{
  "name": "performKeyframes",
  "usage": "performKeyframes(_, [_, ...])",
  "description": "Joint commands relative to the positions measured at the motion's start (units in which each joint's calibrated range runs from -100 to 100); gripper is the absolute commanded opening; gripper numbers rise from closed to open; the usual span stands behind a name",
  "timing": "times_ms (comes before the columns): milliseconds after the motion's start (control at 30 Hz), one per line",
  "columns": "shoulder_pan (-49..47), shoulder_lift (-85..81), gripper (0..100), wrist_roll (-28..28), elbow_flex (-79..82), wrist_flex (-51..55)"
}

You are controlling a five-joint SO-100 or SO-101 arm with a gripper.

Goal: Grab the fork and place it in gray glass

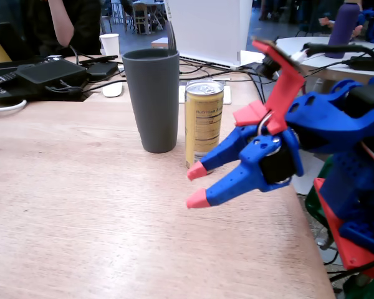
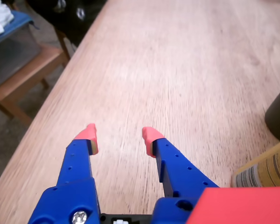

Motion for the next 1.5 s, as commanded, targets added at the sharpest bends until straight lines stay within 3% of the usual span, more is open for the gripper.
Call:
performKeyframes(0, [-0.14,-6.0,10,-0.24,-0.24,11.65])
performKeyframes(67, [0.03,-8.23,0,-0.24,-0.61,15.59])
performKeyframes(200, [0.37,-8.41,0,0.29,-0.33,15.51])
performKeyframes(433, [19.32,-12.09,0,-1.12,0.33,16.41])
performKeyframes(533, [18.98,-12.18,0,-4.54,0.33,16.41])
performKeyframes(800, [17.46,-18.61,0,-4.25,-1.08,30.61])
performKeyframes(1467, [17.63,-18.7,0,-4.3,-1.18,29.71])
